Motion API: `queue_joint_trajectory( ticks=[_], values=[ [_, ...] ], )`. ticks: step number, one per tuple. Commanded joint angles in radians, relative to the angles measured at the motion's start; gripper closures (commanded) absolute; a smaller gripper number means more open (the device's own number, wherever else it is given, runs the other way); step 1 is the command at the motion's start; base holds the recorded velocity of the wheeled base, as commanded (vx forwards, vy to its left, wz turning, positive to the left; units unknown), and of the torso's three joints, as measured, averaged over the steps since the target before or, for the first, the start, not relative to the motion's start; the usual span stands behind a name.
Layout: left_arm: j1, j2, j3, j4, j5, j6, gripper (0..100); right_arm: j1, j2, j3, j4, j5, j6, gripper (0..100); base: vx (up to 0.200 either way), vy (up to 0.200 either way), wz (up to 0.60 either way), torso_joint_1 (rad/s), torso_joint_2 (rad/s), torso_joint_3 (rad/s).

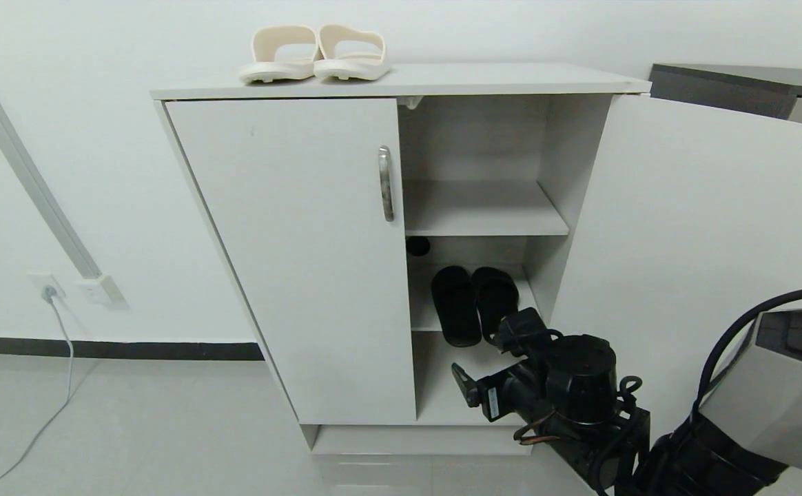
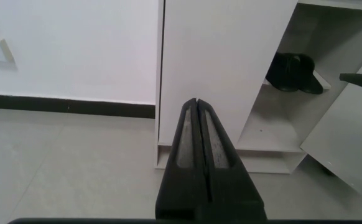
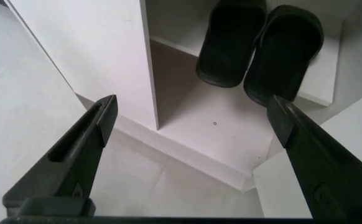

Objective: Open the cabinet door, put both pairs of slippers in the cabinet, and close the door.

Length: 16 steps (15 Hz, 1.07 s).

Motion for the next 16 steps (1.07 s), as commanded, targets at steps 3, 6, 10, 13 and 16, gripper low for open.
queue_joint_trajectory(
  ticks=[3, 6, 10, 13, 16],
  values=[
    [0.0, 0.001, 0.0, 0.0, 0.001, -0.001, 100, 0.001, 0.006, 0.01, -0.008, 0.0, -0.002, 0, 0.0, 0.2, 0.0, 0.002, 0.0, 0.009],
    [0.0, 0.001, 0.0, 0.0, -0.001, -0.001, 100, 0.001, 0.006, 0.01, -0.008, 0.0, -0.002, 0, 0.0, 0.2, 0.0, -0.002, 0.0, 0.009],
    [0.0, 0.001, 0.0, 0.0, 0.001, -0.001, 100, 0.001, 0.012, 0.011, -0.016, 0.002, -0.002, 0, 0.0, 0.2, 0.0, 0.004, 0.0, 0.001],
    [0.0, 0.002, 0.0, 0.0, 0.001, -0.002, 100, 0.001, 0.012, 0.024, -0.037, 0.002, -0.002, 0, 0.0, 0.133, 0.0, 0.003, 0.0, -0.002],
    [0.0, 0.001, 0.0, 0.0, 0.001, -0.002, 100, 0.001, 0.012, 0.037, -0.053, 0.003, -0.009, 0, 0.0, 0.0, 0.0, 0.0, 0.0, 0.0]
  ],
)
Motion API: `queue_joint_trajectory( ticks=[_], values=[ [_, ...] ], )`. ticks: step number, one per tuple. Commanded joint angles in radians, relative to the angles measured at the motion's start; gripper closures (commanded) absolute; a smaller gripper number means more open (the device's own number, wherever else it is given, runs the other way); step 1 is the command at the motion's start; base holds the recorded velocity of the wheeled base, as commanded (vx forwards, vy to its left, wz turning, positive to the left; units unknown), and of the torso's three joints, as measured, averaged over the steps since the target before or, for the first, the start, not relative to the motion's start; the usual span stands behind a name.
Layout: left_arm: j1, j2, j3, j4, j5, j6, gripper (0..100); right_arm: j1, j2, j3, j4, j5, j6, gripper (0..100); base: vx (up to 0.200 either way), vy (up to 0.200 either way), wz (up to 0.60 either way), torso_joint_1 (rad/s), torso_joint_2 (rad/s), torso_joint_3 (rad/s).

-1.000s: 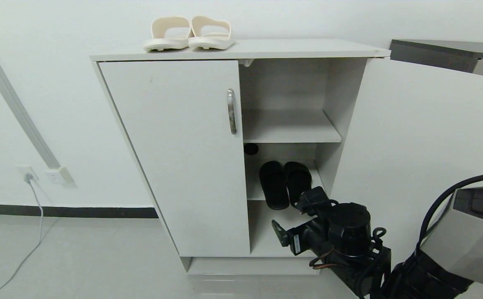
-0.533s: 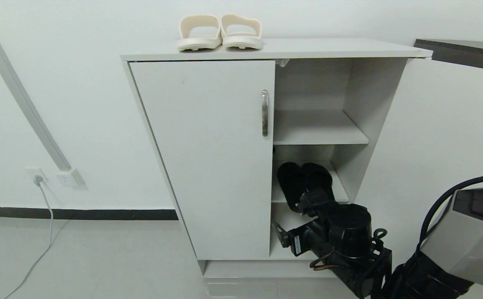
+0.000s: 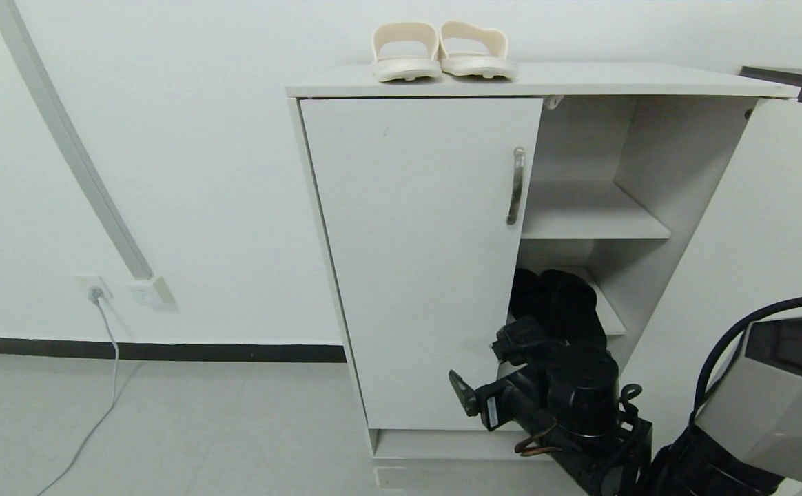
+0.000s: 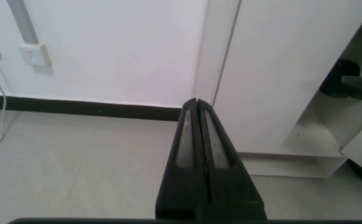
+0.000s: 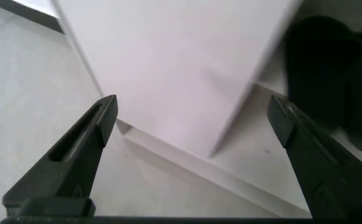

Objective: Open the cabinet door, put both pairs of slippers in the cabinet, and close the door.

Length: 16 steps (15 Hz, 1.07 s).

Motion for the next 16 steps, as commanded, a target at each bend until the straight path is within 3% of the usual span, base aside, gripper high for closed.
queue_joint_trajectory(
  ticks=[1, 8, 16],
  values=[
    [0.0, 0.002, 0.0, -0.001, 0.0, 0.0, 100, -0.001, 0.003, 0.004, -0.003, -0.001, -0.001, 0, 0.0, 0.0, 0.0, 0.0, 0.0, 0.0],
    [0.0, 0.002, 0.0, -0.001, 0.0, 0.001, 100, -0.017, 0.003, 0.07, -0.132, 0.088, -0.02, 0, 0.0, 0.0, 0.0, 0.0, 0.0, 0.0],
    [0.0, 0.0, 0.0, -0.001, 0.0, 0.001, 100, -0.018, 0.026, 0.083, -0.153, 0.113, -0.024, 0, 0.0, 0.0, 0.0, 0.0, 0.0, 0.0]
  ],
)
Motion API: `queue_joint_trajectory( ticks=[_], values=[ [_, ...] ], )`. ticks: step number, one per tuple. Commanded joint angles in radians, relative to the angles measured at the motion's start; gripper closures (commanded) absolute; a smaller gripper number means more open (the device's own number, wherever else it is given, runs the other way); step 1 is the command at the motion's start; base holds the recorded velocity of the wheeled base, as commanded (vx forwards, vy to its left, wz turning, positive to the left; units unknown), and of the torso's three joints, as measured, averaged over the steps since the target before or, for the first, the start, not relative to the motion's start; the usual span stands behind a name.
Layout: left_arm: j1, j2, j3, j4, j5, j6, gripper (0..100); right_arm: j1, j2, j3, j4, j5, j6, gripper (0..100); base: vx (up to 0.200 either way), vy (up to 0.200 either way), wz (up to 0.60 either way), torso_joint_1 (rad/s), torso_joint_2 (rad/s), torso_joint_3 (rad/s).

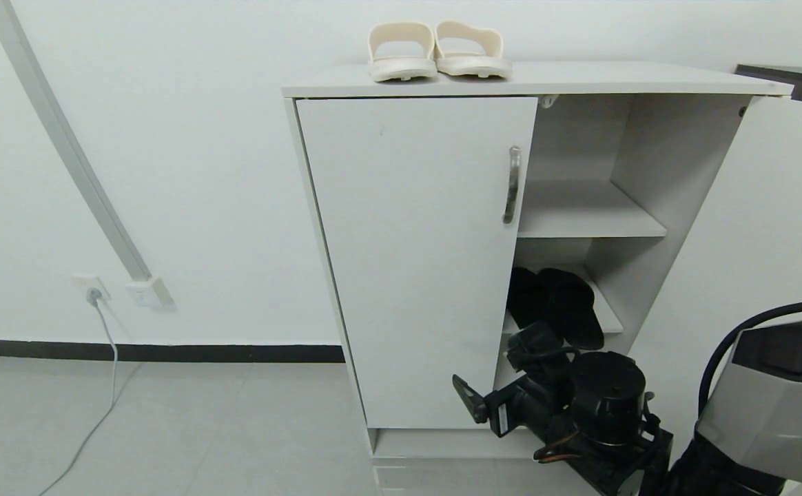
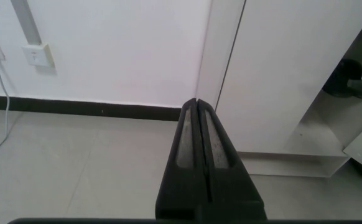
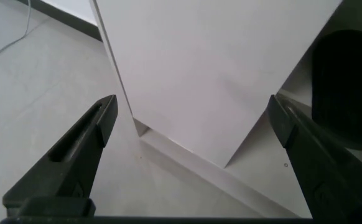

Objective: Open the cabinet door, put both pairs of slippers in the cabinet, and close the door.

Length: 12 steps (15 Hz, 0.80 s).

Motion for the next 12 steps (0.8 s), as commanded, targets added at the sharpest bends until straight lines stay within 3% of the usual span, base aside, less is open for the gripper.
queue_joint_trajectory(
  ticks=[1, 3, 6, 12],
  values=[
    [0.0, 0.0, 0.0, 0.0, 0.0, 0.0, 100, 0.001, 0.013, 0.001, -0.012, 0.004, 0.0, 0, 0.0, 0.0, 0.0, 0.0, 0.0, 0.0],
    [0.0, 0.0, 0.0, 0.0, 0.0, 0.0, 100, 0.001, 0.016, 0.004, -0.017, 0.006, -0.01, 0, 0.0, 0.0, 0.0, 0.004, -0.1, -0.109],
    [0.0, 0.002, 0.0, 0.0, 0.0, 0.0, 100, 0.001, 0.022, 0.006, -0.018, 0.004, -0.016, 0, 0.0, 0.0, 0.0, 0.018, -0.22, -0.338],
    [0.0, 0.0, 0.0, 0.0, 0.0, 0.0, 100, 0.001, 0.028, 0.007, -0.02, 0.003, -0.022, 0, 0.0, 0.0, 0.0, 0.074, -0.5, -0.356]
  ],
)
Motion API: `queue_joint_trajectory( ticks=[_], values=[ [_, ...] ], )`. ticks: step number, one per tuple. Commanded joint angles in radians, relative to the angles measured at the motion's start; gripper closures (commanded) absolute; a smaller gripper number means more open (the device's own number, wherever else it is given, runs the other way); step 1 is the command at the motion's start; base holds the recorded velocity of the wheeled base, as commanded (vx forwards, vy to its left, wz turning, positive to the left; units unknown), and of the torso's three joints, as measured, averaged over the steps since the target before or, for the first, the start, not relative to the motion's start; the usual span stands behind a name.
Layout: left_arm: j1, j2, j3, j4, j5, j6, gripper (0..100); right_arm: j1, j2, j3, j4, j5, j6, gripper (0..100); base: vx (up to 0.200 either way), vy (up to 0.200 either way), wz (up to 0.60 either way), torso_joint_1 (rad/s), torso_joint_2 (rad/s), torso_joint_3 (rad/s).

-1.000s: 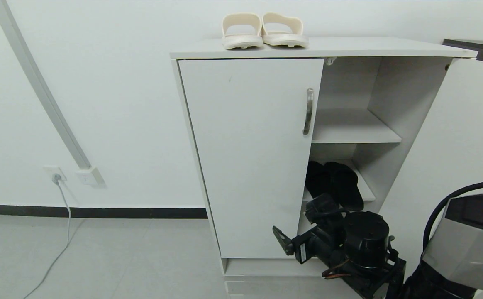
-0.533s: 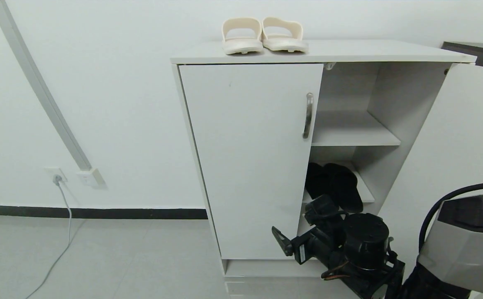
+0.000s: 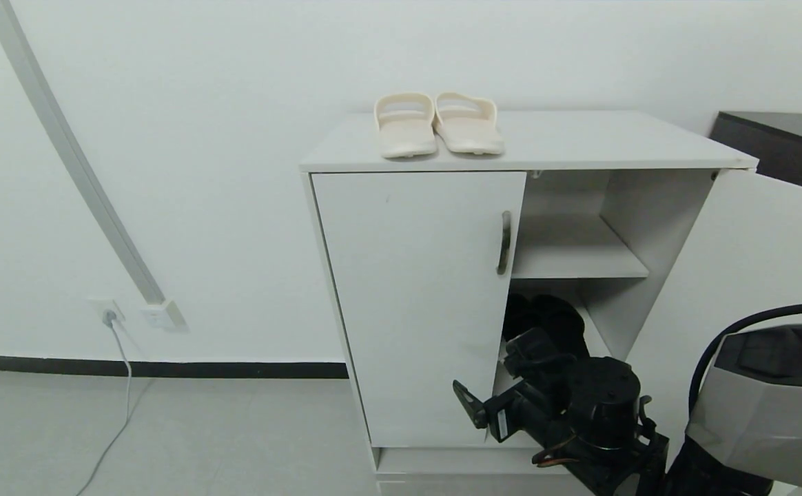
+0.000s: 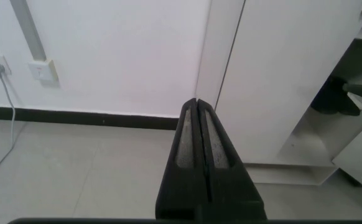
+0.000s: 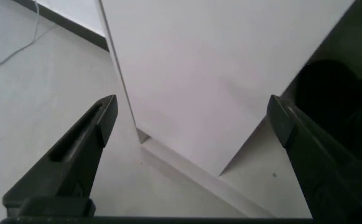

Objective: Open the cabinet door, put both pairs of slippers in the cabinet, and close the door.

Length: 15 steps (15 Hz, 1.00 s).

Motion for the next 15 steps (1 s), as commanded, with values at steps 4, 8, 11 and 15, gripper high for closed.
queue_joint_trajectory(
  ticks=[4, 8, 11, 15],
  values=[
    [0.001, 0.0, 0.0, 0.0, 0.0, -0.001, 100, 0.0, 0.004, 0.0, -0.001, 0.001, -0.001, 0, 0.0, 0.0, 0.0, 0.145, -0.47, -0.326],
    [0.001, 0.0, 0.0, 0.0, 0.0, -0.002, 100, 0.0, 0.004, 0.0, -0.001, -0.001, -0.001, 0, 0.0, 0.0, 0.0, 0.163, -0.49, -0.321],
    [0.001, 0.0, 0.0, 0.0, -0.001, -0.002, 100, 0.0, 0.004, 0.0, -0.001, -0.001, -0.003, 0, 0.0, 0.0, 0.0, 0.193, -0.5, -0.313],
    [0.001, 0.0, 0.0, 0.0, 0.0, -0.002, 100, 0.0, 0.004, 0.002, -0.001, -0.003, -0.006, 0, 0.0, 0.0, 0.0, 0.21, -0.53, -0.312]
  ],
)
